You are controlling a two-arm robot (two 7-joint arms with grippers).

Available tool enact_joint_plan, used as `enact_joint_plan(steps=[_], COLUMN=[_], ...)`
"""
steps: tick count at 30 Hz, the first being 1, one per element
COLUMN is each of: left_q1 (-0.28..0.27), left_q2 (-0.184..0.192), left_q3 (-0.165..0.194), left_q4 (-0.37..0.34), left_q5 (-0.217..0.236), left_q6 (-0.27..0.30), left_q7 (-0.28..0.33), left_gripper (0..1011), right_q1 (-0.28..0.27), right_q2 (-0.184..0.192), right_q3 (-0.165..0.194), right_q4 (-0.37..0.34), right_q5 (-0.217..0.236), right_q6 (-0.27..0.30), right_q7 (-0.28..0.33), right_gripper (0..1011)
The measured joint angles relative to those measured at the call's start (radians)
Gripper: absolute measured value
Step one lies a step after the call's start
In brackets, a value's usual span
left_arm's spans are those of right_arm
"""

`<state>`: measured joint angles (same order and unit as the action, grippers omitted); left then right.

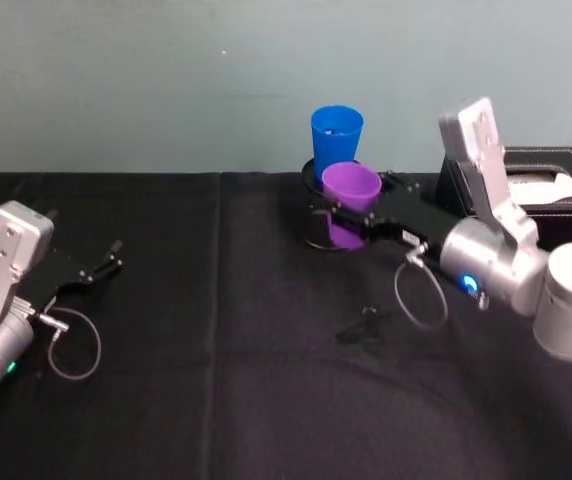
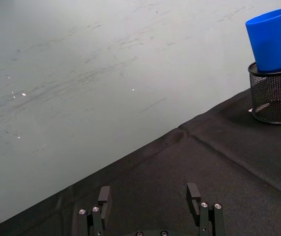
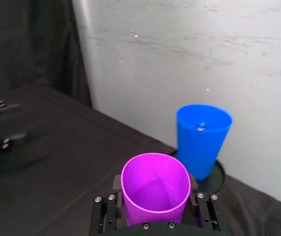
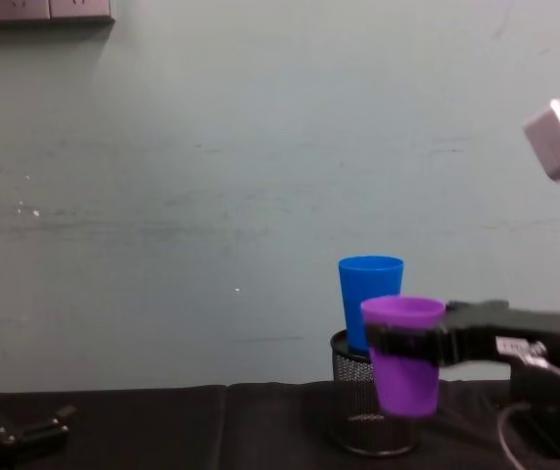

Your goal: Pick up one cup with a gripper and tap it against the other cup.

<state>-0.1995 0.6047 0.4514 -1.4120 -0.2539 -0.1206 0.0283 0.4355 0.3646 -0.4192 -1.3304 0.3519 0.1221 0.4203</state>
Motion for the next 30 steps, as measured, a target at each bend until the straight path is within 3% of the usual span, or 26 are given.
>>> enact_joint_plan(steps=[5,9,14,19,30], left_q1=[0.0,0.0,0.0,0.0,0.0], left_q2=[0.0,0.0,0.0,0.0,0.0], left_q3=[0.0,0.0,0.0,0.0,0.0], left_q4=[0.0,0.0,0.0,0.0,0.0], left_q5=[0.0,0.0,0.0,0.0,0.0], left_q6=[0.0,0.0,0.0,0.0,0.0], left_q7=[0.0,0.0,0.0,0.0,0.0], left_gripper=[1000,1000,1000,1000,1000], right_q1=[-0.08,-0.13,-0.174,-0.198,-0.201], right_q2=[0.023,0.028,0.002,-0.026,-0.05], right_q3=[0.008,0.007,0.008,0.019,0.03], right_q4=[-0.059,-0.068,-0.003,0.054,0.1], right_q5=[-0.003,-0.025,-0.055,-0.055,-0.076], right_q6=[-0.048,-0.124,-0.263,-0.341,-0.363], right_q7=[0.001,0.002,0.0,0.006,0.028], right_gripper=[739,739,739,739,755])
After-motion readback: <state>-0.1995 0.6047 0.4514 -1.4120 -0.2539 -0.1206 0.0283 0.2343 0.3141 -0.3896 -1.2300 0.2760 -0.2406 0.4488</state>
